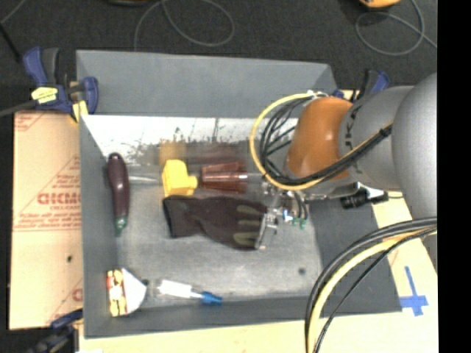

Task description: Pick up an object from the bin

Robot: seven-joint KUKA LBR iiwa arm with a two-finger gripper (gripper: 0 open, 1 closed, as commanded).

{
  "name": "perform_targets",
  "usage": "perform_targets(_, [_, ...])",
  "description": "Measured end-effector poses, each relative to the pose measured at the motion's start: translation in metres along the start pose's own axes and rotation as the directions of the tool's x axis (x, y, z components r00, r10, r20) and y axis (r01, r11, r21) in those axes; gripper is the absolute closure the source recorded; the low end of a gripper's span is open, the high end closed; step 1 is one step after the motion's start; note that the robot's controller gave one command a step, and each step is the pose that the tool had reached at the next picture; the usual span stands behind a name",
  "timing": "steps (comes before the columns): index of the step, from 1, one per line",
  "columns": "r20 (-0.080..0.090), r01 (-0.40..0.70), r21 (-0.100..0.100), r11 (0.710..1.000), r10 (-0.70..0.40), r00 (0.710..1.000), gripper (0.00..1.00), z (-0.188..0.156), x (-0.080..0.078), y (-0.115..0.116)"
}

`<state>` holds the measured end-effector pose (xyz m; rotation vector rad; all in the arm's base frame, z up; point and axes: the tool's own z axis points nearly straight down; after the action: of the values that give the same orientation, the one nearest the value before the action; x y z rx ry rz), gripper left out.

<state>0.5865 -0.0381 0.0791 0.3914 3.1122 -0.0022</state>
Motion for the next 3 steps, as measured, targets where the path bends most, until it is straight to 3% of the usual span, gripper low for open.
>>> perform_targets(1, [-0.001,0.069,0.002,0.998,-0.069,0.998,0.00,0.001,0.004,0.010])
perform_targets(2, [0.005,0.144,0.001,0.990,-0.144,0.990,1.00,0.008,-0.028,-0.003])
perform_targets(3, [0.005,0.145,0.001,0.989,-0.145,0.989,1.00,0.008,-0.028,-0.003])
